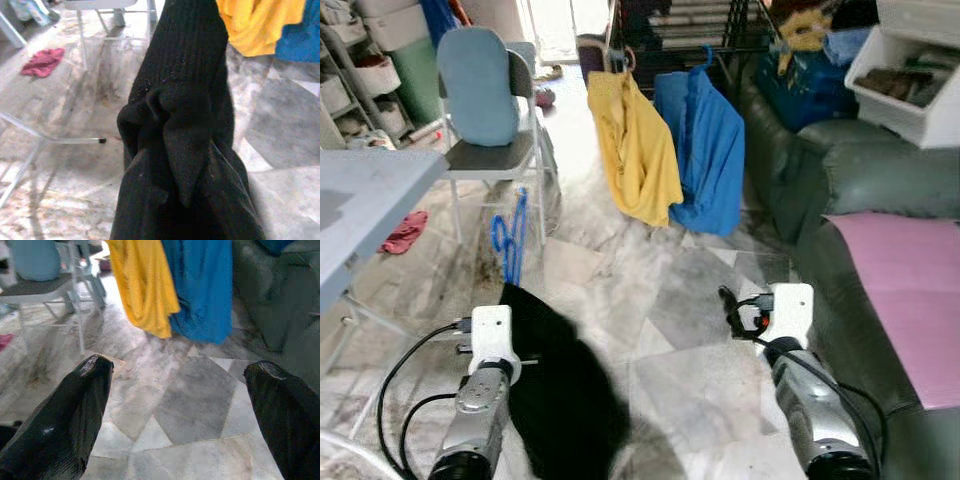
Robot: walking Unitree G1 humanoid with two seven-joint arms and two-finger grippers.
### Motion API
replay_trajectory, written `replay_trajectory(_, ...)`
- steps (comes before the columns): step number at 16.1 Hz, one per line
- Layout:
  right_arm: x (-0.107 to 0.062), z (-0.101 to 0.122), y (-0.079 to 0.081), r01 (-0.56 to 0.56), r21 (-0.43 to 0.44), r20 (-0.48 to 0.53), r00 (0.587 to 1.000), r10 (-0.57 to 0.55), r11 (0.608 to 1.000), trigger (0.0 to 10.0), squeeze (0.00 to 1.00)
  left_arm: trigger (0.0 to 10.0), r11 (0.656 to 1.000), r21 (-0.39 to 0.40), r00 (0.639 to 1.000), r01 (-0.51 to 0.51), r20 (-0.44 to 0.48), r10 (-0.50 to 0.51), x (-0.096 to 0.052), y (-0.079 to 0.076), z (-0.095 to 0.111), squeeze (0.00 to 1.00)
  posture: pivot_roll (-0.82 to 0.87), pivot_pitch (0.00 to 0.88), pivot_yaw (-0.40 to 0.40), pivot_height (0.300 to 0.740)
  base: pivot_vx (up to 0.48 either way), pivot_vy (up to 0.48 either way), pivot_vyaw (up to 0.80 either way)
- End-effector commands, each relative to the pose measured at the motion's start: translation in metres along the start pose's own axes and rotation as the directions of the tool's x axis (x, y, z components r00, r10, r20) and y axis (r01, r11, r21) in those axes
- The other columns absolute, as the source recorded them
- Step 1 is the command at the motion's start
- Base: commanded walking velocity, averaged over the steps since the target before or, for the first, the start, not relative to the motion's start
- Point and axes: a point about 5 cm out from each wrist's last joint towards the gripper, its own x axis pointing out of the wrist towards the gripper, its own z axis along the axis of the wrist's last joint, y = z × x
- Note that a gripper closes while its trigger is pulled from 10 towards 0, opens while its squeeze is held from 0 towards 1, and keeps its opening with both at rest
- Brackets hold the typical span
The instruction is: Hang hanger
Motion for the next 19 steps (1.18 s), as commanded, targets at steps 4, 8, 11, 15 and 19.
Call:
replay_trajectory(4,-0.0002,0.0000,-0.0008,0.016,0.027,0.004,1.000,-0.016,0.999,10.0,0.00,10.0,1.000,-0.005,0.999,0.027,0.035,-0.027,0.0066,-0.0028,0.0137,0.00,-0.13,0.000,0.046,0.740,0.000,0.000,0.00)
replay_trajectory(8,-0.0020,-0.0015,-0.0030,0.023,0.031,0.002,1.000,-0.023,0.999,10.0,0.00,10.0,0.999,-0.005,0.999,0.036,0.033,-0.036,0.0079,-0.0048,0.0144,0.00,-0.15,0.000,0.057,0.740,0.000,0.000,0.00)
replay_trajectory(11,-0.0022,-0.0013,-0.0029,0.021,0.031,0.003,1.000,-0.021,0.999,10.0,0.00,10.0,0.999,-0.006,0.999,0.040,0.034,-0.040,0.0086,-0.0058,0.0150,0.00,-0.15,0.000,0.056,0.740,0.271,0.000,0.00)
replay_trajectory(15,-0.0018,-0.0004,-0.0022,0.014,0.030,0.007,1.000,-0.014,0.999,10.0,0.00,10.0,0.999,-0.013,0.999,0.041,0.032,-0.040,0.0090,-0.0061,0.0147,0.00,-0.15,0.000,0.055,0.740,0.295,0.000,0.00)
replay_trajectory(19,-0.0025,-0.0010,-0.0029,0.015,0.029,0.005,1.000,-0.015,0.999,10.0,0.00,10.0,0.999,-0.013,0.999,0.045,0.028,-0.044,0.0088,-0.0069,0.0135,0.00,-0.15,0.000,0.057,0.740,0.305,0.000,0.00)
